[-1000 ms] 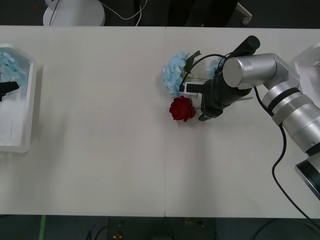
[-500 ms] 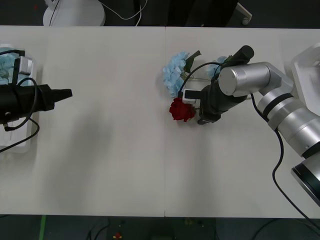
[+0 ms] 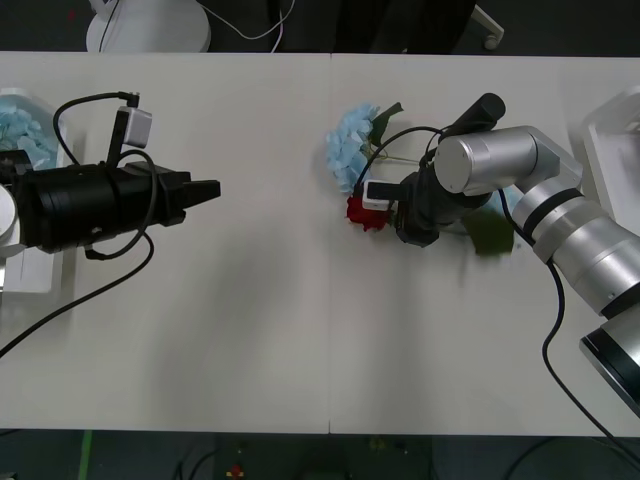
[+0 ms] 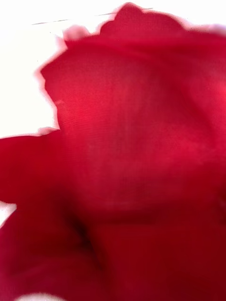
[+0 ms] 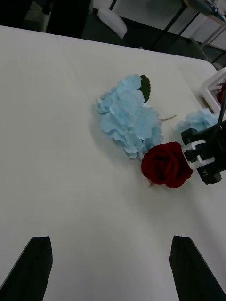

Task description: Put the red flowers into the right box and the blue flowers into the left box

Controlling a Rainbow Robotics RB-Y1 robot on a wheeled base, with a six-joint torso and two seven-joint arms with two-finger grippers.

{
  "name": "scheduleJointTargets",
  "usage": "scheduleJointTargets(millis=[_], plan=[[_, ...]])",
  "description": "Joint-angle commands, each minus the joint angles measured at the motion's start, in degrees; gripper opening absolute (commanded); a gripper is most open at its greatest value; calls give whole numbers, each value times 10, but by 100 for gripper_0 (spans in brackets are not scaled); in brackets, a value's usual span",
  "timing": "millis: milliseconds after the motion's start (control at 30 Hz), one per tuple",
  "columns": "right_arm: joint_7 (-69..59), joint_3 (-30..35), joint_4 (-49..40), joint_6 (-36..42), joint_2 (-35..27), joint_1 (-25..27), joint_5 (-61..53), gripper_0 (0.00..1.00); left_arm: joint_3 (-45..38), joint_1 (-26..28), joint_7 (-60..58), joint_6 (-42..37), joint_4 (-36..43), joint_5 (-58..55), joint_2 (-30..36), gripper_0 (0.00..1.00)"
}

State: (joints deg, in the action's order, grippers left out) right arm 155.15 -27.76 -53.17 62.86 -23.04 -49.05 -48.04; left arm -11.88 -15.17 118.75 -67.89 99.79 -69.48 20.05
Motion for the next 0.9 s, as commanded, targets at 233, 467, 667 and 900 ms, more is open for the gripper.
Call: scheduleJointTargets(millis=[233, 467, 667, 900], plan=[[-1, 17, -4, -5, 7, 0, -31, 0, 40, 11, -55, 40, 86, 33, -22, 72], [-1, 50, -16, 37, -10, -16, -86, 0, 36, 32, -48, 41, 86, 17, -20, 72], [-1, 90, -49, 110, -40, -29, -142, 0, 26, 37, -48, 46, 85, 0, -20, 72], [-1, 100, -77, 182, -103, -29, -146, 0, 23, 36, -47, 46, 83, -3, -20, 71]])
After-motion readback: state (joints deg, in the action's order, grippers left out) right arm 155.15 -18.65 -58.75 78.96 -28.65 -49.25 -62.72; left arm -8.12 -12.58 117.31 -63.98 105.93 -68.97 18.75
